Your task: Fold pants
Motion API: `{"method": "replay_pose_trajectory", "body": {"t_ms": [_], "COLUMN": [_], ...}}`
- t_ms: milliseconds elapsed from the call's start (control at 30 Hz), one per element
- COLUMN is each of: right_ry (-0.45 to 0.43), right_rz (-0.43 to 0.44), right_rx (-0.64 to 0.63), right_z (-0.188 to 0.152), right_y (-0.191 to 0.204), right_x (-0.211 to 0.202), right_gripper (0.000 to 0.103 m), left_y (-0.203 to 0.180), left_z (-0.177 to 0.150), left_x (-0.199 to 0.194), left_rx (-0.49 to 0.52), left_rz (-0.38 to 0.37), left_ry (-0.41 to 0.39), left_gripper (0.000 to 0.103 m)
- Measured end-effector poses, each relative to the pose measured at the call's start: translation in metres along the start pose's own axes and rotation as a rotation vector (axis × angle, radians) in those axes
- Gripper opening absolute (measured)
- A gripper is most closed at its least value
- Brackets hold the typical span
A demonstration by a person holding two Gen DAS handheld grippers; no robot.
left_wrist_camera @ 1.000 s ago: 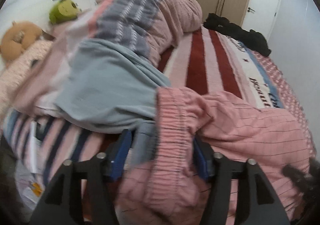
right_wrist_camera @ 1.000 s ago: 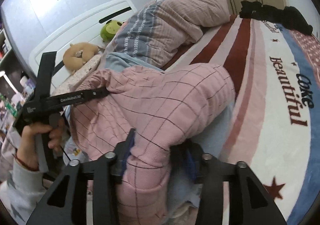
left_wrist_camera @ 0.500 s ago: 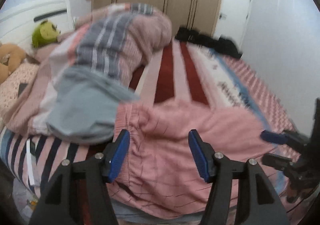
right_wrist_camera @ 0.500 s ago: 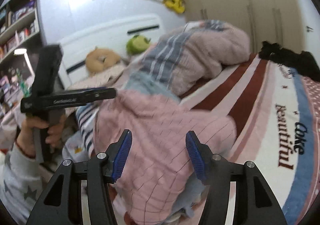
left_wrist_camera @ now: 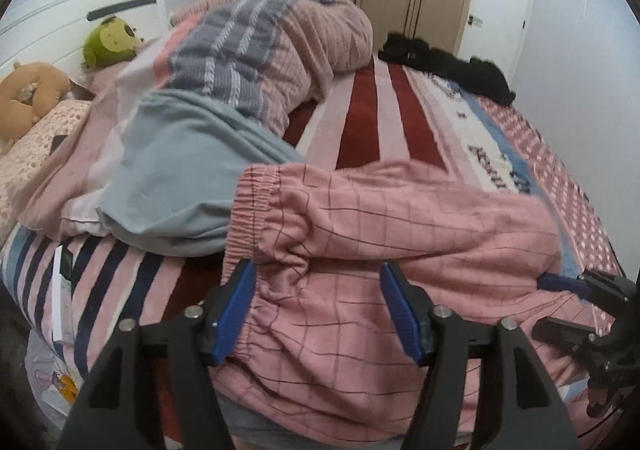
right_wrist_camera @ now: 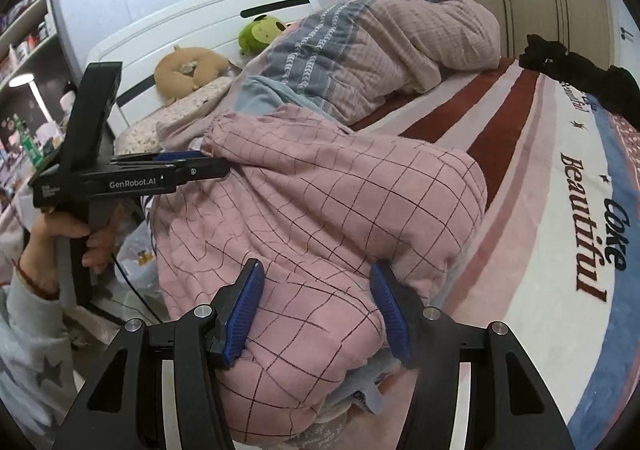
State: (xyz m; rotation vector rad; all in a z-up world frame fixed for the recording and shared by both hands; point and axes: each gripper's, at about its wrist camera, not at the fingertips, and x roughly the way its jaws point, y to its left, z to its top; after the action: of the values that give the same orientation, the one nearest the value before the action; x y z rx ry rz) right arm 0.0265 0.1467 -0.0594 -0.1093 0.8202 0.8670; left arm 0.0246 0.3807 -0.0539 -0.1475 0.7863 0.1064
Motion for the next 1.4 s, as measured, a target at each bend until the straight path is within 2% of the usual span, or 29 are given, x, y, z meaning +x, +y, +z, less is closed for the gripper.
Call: {"method": "replay_pose_trajectory", "body": {"t_ms": [100,233,300,500,533,567,667,800,933,1100,1400], "right_ry": [-0.020,-0.079,-0.109,-0.228,-0.255,-0.291,-0.373,-0.443,-0.496,-0.470,-0.501], "right_rz": [-0.009,-0.056,-0.084,-0.159,-0.176,-0.207,-0.325,-0.524,-0.647,-0.651,-0.665], "right_rx": [0.016,0.032,0.034,0.081,0.095,0.108,0.108,0.051,0.012,0.027,0.068], "right_z": [0.001,-0.003,-0.009,-0.029,-0.033,-0.040,-0.063,-0.099,-0.132,-0.150,-0.158], "right_y": [-0.003,-0.012,-0.019,-0.048,-0.053,-0.058,-0.064,-0.056,-0.051,-0.065,-0.082], "right_x": [-0.017,-0.055,-0.080,-0.163,-0.177,-0.195,-0.239,-0.280,-0.297,-0.297,-0.303], "right_gripper": [0.051,0.063,0.064,0.081,0.086,0.090,0.101,0.102,0.103,0.102,0.103], "left_y": [-0.013,-0.046,-0.068,-0.150,-0.166,-0.177,-0.210,-0.245,-0.267,-0.284,-0.300], "left_z": [-0.001,-0.001,-0.002,-0.010,-0.013,-0.016,-0.030,-0.050,-0.071,-0.080,-0.087], "left_x": [-0.016,-0.038,-0.052,-0.104,-0.114,-0.121,-0.140,-0.145,-0.141,-0.135,-0.128], "left_rx": [-0.013,0.027,0.045,0.093,0.100,0.103,0.111,0.125,0.117,0.141,0.129], "left_rz": [-0.002,0.031,0.023,-0.066,-0.079,-0.083,-0.106,-0.096,-0.137,-0.140,-0.173], "left_ry": [-0.046,-0.112,-0.152,-0.318,-0.360,-0.392,-0.483,-0.543,-0.559,-0.554,-0.542], "left_gripper": [0.069,0.074,0.078,0.091,0.096,0.101,0.102,0.102,0.102,0.102,0.102]}}
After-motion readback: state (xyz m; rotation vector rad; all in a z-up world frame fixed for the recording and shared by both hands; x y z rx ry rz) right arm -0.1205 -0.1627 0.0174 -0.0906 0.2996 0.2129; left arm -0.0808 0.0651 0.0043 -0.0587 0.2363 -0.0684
